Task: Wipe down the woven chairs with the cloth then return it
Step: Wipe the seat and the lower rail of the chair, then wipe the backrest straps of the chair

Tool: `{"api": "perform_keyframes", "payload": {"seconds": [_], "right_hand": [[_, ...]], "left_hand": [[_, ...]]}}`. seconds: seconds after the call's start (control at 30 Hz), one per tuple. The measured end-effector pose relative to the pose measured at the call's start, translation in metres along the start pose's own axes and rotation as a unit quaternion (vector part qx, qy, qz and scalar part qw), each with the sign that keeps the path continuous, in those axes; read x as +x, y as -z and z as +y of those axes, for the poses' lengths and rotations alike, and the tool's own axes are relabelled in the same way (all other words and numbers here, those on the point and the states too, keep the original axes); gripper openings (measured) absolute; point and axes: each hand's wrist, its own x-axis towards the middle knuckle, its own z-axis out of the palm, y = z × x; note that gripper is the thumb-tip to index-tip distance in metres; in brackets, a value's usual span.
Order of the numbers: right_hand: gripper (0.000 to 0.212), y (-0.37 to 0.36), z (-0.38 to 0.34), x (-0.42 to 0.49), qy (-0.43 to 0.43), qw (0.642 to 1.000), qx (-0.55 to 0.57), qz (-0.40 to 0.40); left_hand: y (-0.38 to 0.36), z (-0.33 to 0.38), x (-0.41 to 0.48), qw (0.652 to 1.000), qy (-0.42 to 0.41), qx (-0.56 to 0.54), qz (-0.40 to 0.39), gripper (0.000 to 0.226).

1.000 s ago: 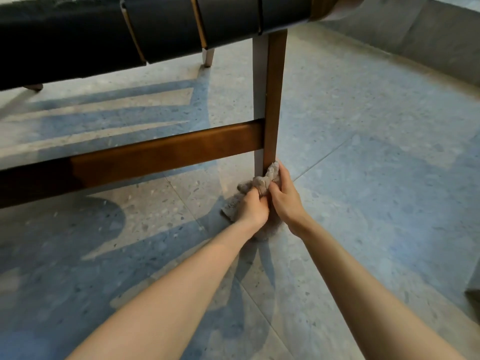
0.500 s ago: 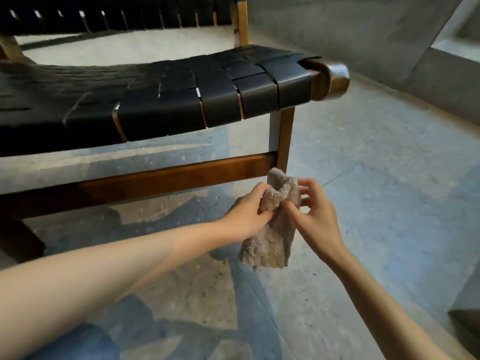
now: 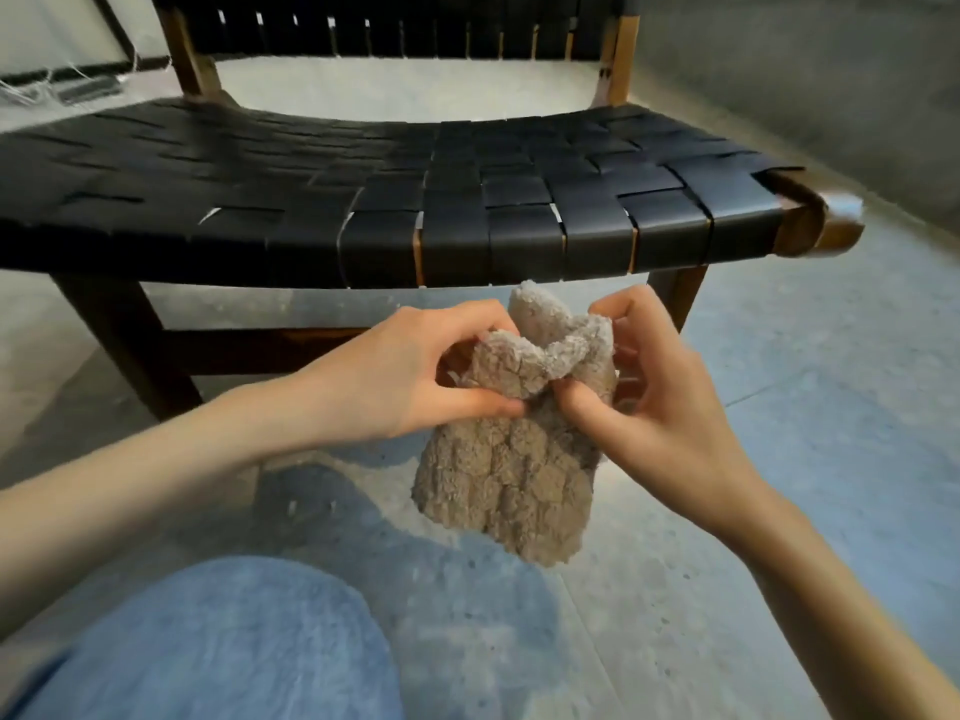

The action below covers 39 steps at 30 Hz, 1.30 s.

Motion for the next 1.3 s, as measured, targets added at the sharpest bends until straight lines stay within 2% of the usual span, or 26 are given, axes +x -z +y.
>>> {"api": "perform_keyframes", "payload": {"seconds": [0.2, 0.3, 0.47, 0.63, 0.8, 0.93, 1.1, 1.3], "right_hand": [[0.023, -0.021, 0.005, 0.011, -0.002, 0.999, 0.052, 0.008], [0.023, -0.032, 0.015, 0.016, -0.011, 0.999, 0.050, -0.003], [0.024, -0.042, 0.022, 0.025, -0.046, 0.998, 0.039, -0.022], [0.026, -0.045, -0.007, 0.039, -0.126, 0.990, 0.027, -0.055], [0.029, -0.029, -0.066, 0.067, -0.219, 0.973, 0.036, -0.069], [0.023, -0.003, -0.133, 0.099, -0.268, 0.960, 0.038, -0.075], [0.024, 0.039, -0.244, 0.153, -0.278, 0.958, 0.014, -0.068], [0.028, 0.073, -0.377, 0.214, -0.256, 0.963, -0.004, -0.086]], "left_hand": [[0.006, -0.020, -0.019, 0.998, -0.001, -0.019, 0.062, 0.032], [0.006, -0.034, -0.019, 0.997, 0.001, -0.038, 0.069, 0.033], [0.013, -0.057, -0.016, 0.996, 0.000, -0.081, 0.039, 0.028], [0.045, -0.049, -0.019, 0.992, 0.044, -0.108, -0.038, 0.022], [0.086, -0.015, -0.019, 0.978, 0.119, -0.132, -0.112, 0.024], [0.132, 0.037, -0.021, 0.965, 0.168, -0.165, -0.112, 0.016], [0.224, 0.130, -0.033, 0.966, 0.188, -0.170, -0.045, 0.020], [0.344, 0.232, -0.063, 0.962, 0.221, -0.133, 0.086, 0.014]]}}
